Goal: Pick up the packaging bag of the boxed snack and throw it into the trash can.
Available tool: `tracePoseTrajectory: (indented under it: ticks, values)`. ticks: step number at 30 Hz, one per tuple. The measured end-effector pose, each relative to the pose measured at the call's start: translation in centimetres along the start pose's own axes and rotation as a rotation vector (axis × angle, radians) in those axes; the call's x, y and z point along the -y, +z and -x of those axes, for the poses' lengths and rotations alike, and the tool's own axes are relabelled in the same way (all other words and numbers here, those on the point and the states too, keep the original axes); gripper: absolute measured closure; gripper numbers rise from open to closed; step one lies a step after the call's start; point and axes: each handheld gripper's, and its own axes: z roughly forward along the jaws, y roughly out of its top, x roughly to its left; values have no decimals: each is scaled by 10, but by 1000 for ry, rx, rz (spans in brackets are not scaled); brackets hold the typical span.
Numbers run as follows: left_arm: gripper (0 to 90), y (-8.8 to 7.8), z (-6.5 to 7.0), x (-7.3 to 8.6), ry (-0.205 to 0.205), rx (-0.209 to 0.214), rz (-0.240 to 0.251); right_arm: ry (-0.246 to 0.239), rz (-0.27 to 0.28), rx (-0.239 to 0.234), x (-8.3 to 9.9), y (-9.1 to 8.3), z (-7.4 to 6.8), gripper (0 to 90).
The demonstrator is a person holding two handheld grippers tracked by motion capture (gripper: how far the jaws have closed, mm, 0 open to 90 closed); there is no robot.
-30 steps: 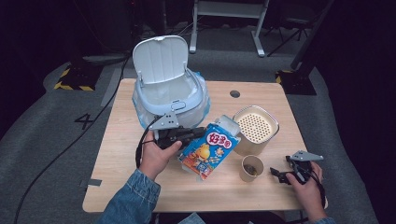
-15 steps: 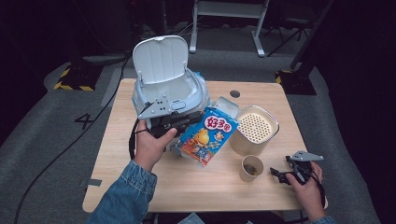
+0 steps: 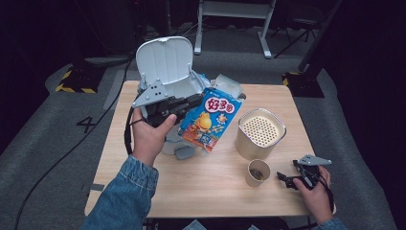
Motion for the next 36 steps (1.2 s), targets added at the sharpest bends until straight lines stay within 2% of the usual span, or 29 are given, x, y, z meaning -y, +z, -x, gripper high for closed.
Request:
tracePoseTrajectory:
  ticks: [6, 21, 29, 36]
  values:
    - [886, -3, -4, -13, 9, -22, 16, 0, 0, 0, 0, 0, 0, 77]
    - [886, -3, -15, -45, 32, -20, 33, 0, 0, 1, 0, 0, 0, 77]
    - [886, -5, -21, -66, 31, -34, 69, 0, 0, 1, 0, 0, 0, 77]
    - [886, -8, -30, -84, 31, -69, 99, 0, 0, 1, 0, 0, 0, 77]
